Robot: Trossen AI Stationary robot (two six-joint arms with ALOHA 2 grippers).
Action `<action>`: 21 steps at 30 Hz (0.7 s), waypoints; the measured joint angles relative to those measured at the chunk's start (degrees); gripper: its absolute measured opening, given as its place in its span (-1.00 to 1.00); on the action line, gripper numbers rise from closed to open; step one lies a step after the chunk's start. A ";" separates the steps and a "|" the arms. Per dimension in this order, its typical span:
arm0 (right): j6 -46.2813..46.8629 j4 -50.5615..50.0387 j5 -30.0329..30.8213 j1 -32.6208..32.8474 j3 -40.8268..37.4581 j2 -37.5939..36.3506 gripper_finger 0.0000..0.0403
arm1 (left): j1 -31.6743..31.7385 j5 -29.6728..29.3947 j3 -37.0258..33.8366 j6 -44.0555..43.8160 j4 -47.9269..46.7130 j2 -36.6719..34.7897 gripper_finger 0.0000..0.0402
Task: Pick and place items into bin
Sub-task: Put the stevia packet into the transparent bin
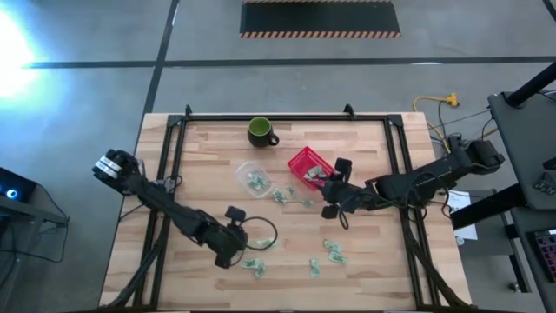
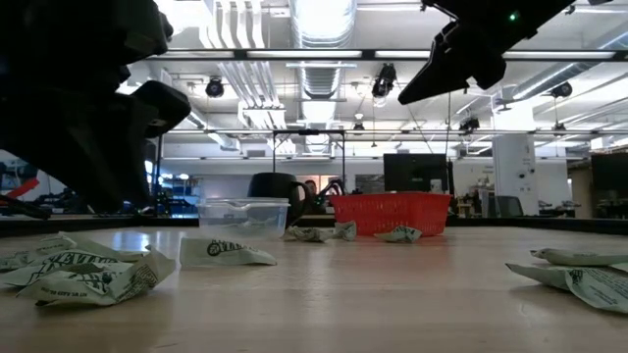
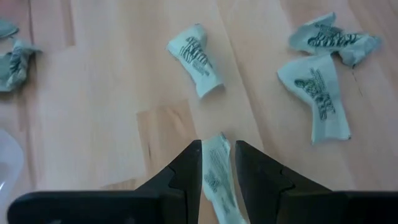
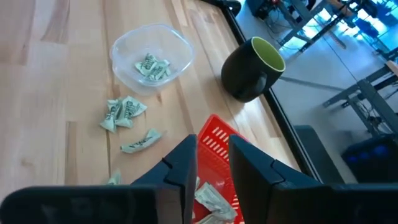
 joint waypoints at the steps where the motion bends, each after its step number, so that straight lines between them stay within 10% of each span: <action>1: 0.16 0.01 0.01 -0.02 0.00 -0.01 -0.59 | 0.00 0.02 0.53 0.00 -0.07 0.51 -0.60; 21: 1.84 -0.65 -0.46 -0.02 0.00 0.00 -0.64 | 0.00 2.69 2.56 -4.55 -4.19 3.99 -0.60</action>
